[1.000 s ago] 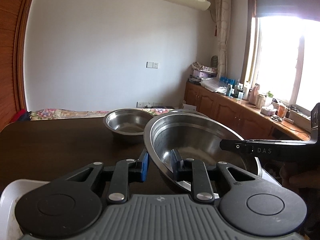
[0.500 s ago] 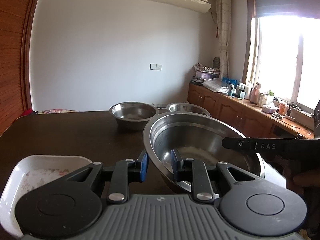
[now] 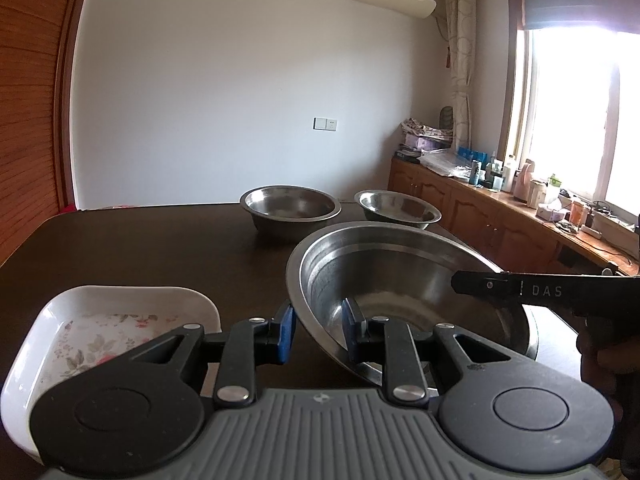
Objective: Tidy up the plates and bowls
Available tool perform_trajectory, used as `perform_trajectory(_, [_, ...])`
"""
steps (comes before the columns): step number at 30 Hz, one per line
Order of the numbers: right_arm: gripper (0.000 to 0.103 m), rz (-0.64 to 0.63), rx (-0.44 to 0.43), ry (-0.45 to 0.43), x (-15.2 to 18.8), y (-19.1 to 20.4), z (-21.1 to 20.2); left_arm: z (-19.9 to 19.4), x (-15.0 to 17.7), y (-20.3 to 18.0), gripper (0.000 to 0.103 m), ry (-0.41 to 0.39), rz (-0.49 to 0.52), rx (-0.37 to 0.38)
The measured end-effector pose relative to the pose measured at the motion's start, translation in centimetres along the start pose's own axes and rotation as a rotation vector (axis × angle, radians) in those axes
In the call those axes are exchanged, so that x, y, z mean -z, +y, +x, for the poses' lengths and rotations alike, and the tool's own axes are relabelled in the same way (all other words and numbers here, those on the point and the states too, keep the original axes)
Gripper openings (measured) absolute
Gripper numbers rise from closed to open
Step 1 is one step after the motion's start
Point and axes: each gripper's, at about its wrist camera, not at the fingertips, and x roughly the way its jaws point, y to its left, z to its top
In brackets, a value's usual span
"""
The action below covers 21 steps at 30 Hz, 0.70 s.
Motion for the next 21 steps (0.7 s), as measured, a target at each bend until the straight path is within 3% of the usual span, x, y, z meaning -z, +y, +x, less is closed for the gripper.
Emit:
perform_trajectory(14, [0.021,-0.015,0.011,0.015,0.4,0.7,0.4,1.1,0.1,0.4,0.053,0.019,-0.015,-0.006])
perform_trajectory(21, [0.021,-0.016,0.009,0.019,0.5,0.7,0.5,1.1,0.3,0.2,0.058,0.017,-0.006,-0.007])
